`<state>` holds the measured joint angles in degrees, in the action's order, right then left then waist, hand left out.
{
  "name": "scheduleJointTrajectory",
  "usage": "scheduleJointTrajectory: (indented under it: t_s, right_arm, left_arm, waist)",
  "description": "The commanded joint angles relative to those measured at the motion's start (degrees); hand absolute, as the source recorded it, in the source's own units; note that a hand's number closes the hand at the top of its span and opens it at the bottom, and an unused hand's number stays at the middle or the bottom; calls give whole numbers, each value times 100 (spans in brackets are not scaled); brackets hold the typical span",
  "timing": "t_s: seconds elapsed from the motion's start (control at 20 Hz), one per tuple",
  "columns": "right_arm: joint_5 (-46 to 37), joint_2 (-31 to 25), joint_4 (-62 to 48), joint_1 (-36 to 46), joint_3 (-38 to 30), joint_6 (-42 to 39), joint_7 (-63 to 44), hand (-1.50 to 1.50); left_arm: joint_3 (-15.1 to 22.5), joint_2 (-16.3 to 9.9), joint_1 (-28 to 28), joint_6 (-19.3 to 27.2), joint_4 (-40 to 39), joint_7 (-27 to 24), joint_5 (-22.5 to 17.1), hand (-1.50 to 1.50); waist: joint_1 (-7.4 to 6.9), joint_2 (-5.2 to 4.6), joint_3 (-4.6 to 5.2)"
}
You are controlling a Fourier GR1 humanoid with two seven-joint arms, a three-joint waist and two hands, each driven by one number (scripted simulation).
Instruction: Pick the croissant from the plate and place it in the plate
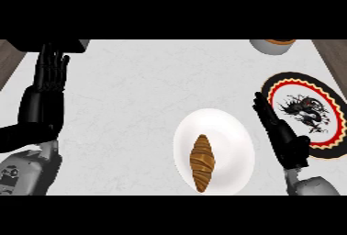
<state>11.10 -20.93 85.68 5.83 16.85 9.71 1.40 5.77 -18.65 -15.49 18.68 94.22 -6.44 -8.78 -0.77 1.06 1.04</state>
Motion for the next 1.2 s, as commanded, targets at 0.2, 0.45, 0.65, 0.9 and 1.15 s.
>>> scheduleJointTrajectory:
  t_s: [0.2, 0.45, 0.65, 0.9, 1.15]
  right_arm:
    - [1279, 359, 7, 613, -153, -1643, 743, 150]
    - [514, 524, -506, 192, -750, -335, 1902, -150]
    - [251, 678, -1730, -234, -330, -1473, 3826, -150]
    - [-997, 314, -2168, 75, 144, -1333, 4044, -150]
    - [-1335, -181, -1408, -48, 171, -1422, 3246, -150]
  left_arm:
    - [145, -172, 723, -457, -856, 725, -176, 0]
    - [254, -139, 961, -654, -1252, 1067, -314, 0]
    - [102, -301, 722, -946, -1307, 1287, -455, 0]
    - [70, -192, 790, -990, -1380, 1213, -345, 0]
    - [-233, -228, 482, -1313, -1954, 1051, -385, 0]
  waist:
    - [-87, -186, -125]
    - [131, -190, -134]
    - [31, -144, -119]
    - [30, -113, -107]
    - [112, -105, -99]
